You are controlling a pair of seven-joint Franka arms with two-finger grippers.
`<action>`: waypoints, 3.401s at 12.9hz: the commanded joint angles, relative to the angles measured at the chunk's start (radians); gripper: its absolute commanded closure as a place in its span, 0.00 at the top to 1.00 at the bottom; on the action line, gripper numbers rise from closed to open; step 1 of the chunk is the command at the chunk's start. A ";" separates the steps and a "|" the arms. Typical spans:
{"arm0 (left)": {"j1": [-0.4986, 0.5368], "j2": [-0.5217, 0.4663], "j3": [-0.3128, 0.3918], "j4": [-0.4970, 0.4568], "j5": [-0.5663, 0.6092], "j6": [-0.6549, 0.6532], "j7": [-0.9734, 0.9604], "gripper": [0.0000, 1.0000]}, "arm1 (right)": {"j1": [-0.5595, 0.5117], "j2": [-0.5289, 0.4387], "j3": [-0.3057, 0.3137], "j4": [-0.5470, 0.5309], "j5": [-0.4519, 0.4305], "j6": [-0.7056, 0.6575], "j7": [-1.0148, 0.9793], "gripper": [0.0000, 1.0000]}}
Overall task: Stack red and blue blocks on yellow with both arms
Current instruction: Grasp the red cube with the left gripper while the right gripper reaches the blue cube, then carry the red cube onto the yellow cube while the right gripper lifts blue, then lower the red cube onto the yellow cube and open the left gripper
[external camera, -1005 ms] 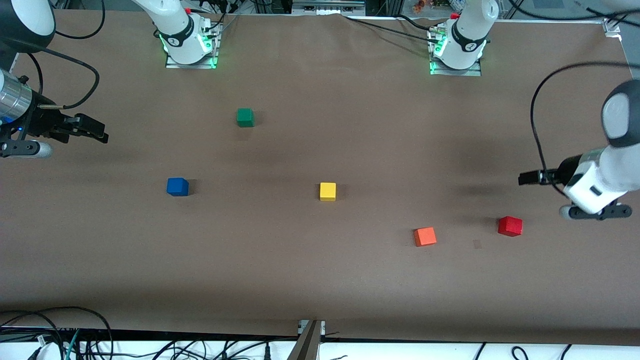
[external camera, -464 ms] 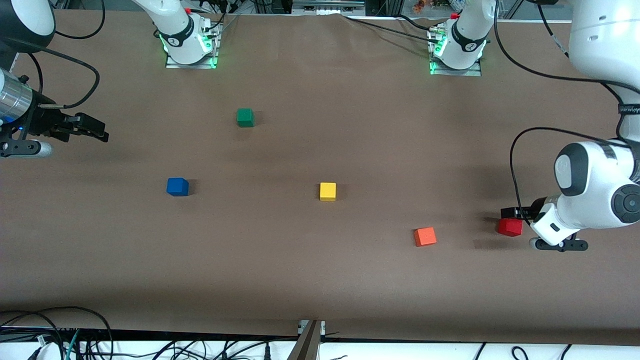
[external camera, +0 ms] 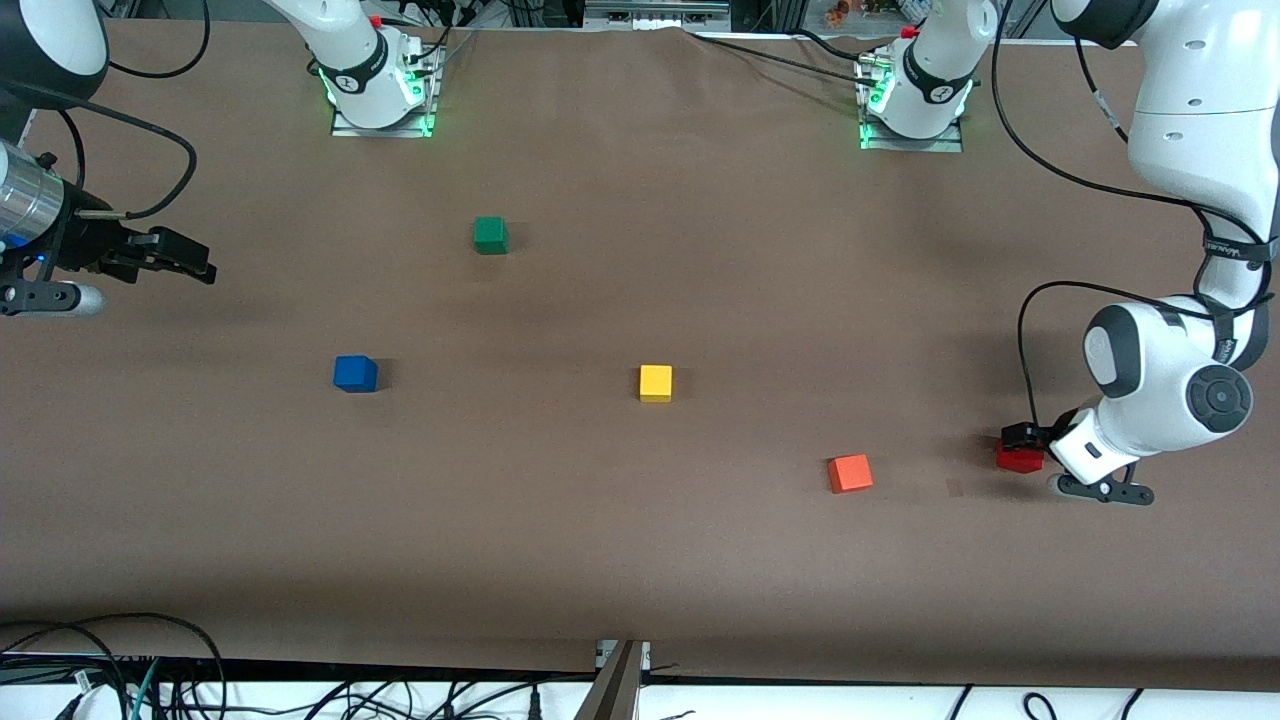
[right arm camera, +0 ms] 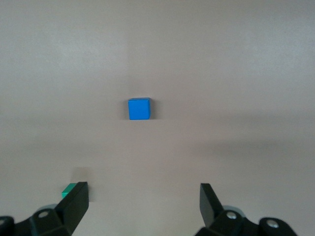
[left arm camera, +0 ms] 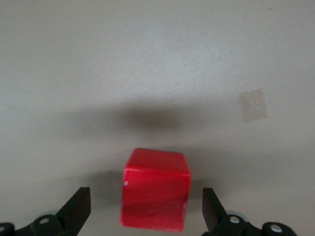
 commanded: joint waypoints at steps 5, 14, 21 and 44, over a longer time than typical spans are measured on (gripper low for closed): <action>-0.010 -0.011 -0.005 -0.041 0.017 0.030 0.036 0.31 | -0.010 0.080 0.006 -0.018 -0.013 0.025 -0.039 1.00; -0.127 -0.082 -0.160 0.159 0.014 -0.236 -0.286 0.00 | -0.010 0.206 0.007 -0.300 -0.002 0.441 -0.096 1.00; -0.552 -0.055 -0.149 0.241 0.014 -0.292 -0.723 0.00 | 0.022 0.410 0.018 -0.302 0.004 0.694 -0.056 1.00; -0.780 0.189 -0.096 0.482 0.057 -0.292 -0.954 0.00 | 0.082 0.437 0.012 -0.256 0.022 0.688 0.025 1.00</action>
